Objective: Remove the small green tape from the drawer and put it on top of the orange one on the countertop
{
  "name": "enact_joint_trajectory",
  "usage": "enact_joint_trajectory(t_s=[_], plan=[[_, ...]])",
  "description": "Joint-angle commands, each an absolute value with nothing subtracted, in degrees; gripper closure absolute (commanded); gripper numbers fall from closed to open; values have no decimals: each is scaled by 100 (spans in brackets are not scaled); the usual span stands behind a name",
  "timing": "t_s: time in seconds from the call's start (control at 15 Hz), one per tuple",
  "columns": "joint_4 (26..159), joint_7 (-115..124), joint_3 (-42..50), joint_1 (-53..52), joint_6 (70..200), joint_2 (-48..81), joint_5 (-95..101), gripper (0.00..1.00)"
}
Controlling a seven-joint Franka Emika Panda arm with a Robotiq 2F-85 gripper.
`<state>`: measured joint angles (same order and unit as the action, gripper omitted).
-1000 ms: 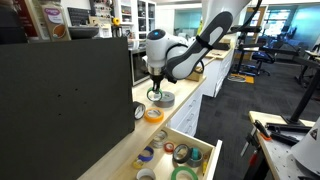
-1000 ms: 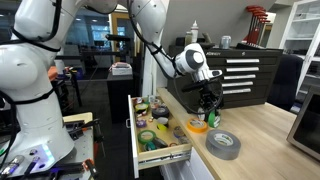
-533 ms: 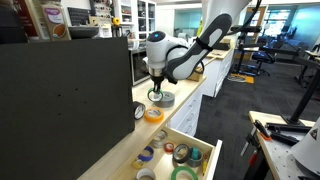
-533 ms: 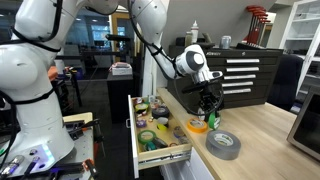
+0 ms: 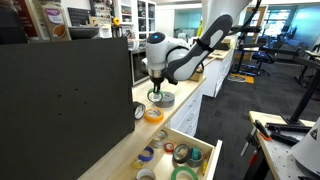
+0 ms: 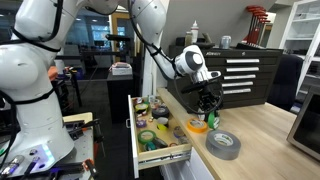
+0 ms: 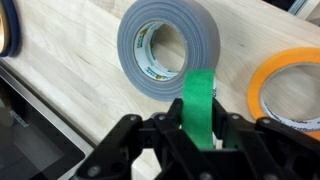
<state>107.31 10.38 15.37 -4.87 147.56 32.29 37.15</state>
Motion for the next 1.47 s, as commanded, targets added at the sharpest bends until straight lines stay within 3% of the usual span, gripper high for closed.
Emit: enact_joint_trajectory(t_s=[0.0,0.4,0.47,0.53,1.0,1.4], plan=[[10963,1208,1479,-512,14971,3194,3907,92],[11213,1171,1344,-553,15193,3242,3895,90],[11253,1171,1337,-556,15234,3280,3887,47],[11302,1150,1321,-540,15274,3323,3861,46],[11574,1139,1416,-619,15470,3298,3919,3],[11827,983,1311,-574,15559,2989,3732,0]])
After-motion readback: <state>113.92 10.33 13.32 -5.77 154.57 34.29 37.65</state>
